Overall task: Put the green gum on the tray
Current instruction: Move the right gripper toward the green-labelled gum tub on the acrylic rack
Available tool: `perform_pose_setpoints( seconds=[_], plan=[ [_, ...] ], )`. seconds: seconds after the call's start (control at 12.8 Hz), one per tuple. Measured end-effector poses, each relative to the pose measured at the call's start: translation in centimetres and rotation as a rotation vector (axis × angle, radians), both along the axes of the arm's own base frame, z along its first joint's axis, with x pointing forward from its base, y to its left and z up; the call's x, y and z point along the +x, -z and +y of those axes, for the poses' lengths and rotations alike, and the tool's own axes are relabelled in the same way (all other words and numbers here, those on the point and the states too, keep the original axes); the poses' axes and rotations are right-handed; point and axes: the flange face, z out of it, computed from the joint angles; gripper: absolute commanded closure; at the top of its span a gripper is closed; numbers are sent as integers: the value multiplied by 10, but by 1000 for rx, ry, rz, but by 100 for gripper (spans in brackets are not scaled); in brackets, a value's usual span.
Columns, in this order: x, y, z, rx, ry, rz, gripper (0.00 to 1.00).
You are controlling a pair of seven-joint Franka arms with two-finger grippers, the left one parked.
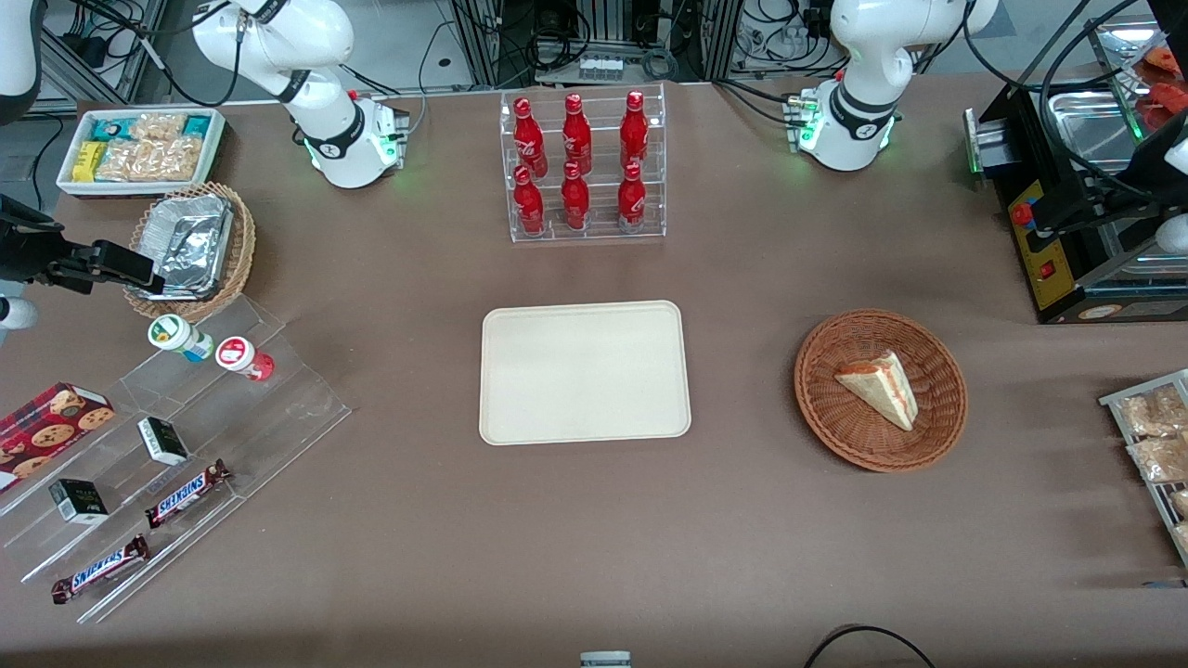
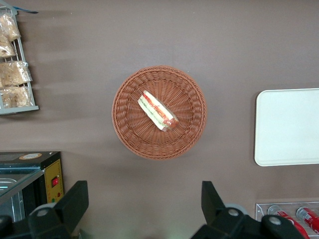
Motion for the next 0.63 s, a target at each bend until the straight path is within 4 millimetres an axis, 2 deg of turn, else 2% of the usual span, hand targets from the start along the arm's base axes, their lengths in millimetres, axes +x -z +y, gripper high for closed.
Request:
perform_pose_setpoints(
  seconds=[0.31,0.47,0.63],
  plan=[
    [0,2,-3,-4,4,4,1],
    [1,18,-7,-3,-2,30,0],
    [3,45,-16,1,-45,35,0]
  ],
)
